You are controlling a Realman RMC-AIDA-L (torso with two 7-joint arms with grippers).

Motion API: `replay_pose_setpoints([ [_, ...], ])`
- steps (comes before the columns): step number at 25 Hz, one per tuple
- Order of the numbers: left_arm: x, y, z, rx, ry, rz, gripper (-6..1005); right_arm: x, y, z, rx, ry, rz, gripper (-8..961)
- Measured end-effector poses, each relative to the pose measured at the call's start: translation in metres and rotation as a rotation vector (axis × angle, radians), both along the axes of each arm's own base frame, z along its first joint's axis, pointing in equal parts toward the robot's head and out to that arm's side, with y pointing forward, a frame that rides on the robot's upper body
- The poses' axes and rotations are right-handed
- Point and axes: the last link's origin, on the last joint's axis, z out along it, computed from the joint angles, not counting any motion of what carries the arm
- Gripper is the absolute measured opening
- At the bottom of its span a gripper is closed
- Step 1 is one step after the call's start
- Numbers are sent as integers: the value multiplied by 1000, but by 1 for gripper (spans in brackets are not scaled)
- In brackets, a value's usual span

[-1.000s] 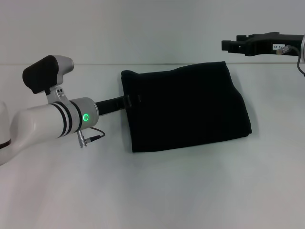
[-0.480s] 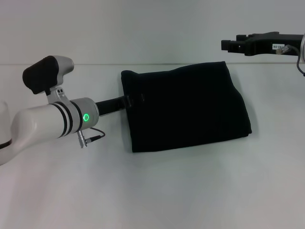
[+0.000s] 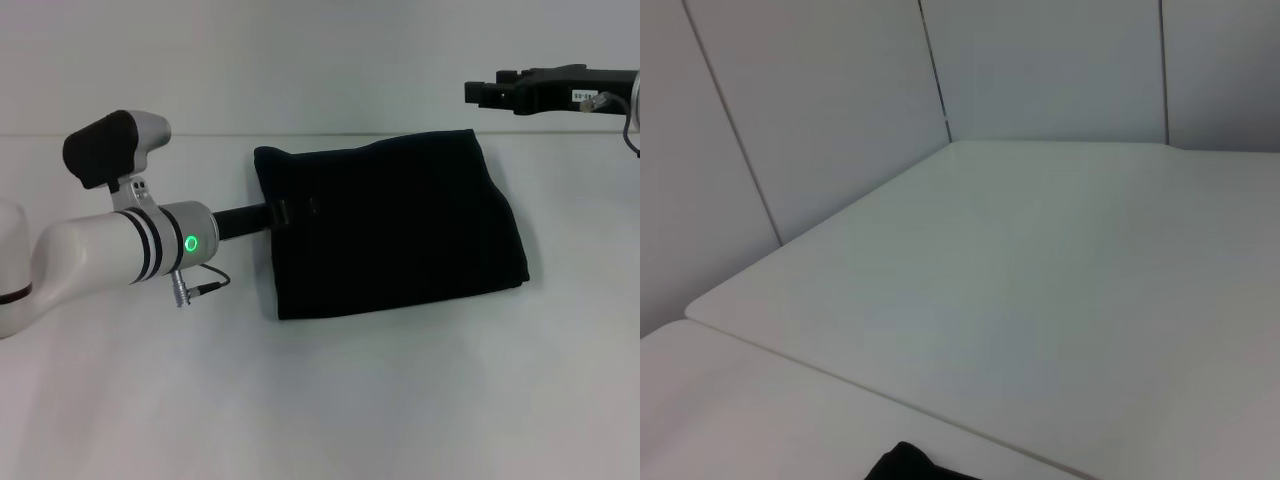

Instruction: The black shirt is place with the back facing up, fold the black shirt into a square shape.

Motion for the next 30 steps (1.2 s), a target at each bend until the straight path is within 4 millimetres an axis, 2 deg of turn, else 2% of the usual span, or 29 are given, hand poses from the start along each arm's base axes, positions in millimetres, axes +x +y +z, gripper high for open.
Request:
replay_pose_setpoints([
  [3, 0, 0, -1, -8, 27, -16, 754, 0, 0, 0, 0, -1, 2, 602],
  [20, 2, 5, 4, 10, 40, -25, 89, 1, 1, 2, 9, 5, 0, 607],
  [30, 23, 19, 9, 5, 56, -88, 37, 0, 0, -3, 11, 8, -3, 610],
])
